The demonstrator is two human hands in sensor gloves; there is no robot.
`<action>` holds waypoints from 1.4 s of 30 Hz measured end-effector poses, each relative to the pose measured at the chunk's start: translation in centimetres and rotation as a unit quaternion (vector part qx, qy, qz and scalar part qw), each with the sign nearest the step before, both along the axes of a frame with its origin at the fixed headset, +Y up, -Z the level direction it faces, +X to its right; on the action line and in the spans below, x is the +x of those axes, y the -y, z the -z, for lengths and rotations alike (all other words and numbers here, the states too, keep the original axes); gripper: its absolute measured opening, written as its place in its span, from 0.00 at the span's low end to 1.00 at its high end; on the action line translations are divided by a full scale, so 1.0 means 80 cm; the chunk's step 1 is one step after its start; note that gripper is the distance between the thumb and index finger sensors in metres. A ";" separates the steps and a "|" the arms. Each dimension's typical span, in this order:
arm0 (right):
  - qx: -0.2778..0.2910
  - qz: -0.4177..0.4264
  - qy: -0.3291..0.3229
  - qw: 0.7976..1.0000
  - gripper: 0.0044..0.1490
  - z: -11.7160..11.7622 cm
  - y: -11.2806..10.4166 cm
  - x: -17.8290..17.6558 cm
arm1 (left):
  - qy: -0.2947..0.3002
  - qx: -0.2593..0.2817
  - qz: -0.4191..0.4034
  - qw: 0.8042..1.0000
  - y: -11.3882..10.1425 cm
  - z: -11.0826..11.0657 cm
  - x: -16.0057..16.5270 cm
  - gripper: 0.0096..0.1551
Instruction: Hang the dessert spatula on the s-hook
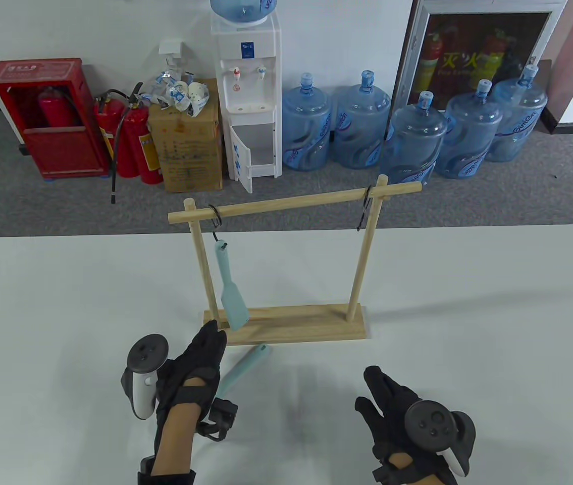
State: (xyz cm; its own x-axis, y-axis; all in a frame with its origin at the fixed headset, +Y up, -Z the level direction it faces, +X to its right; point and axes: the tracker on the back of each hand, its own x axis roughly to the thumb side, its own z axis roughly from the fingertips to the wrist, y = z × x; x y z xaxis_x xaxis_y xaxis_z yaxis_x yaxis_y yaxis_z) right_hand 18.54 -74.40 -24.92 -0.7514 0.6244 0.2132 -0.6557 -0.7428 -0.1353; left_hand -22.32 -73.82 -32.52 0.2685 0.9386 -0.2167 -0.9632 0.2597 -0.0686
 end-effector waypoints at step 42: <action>-0.030 -0.026 -0.010 0.999 0.43 0.000 0.006 -0.012 | 0.097 -0.061 0.521 0.846 0.050 -0.051 -0.009 0.42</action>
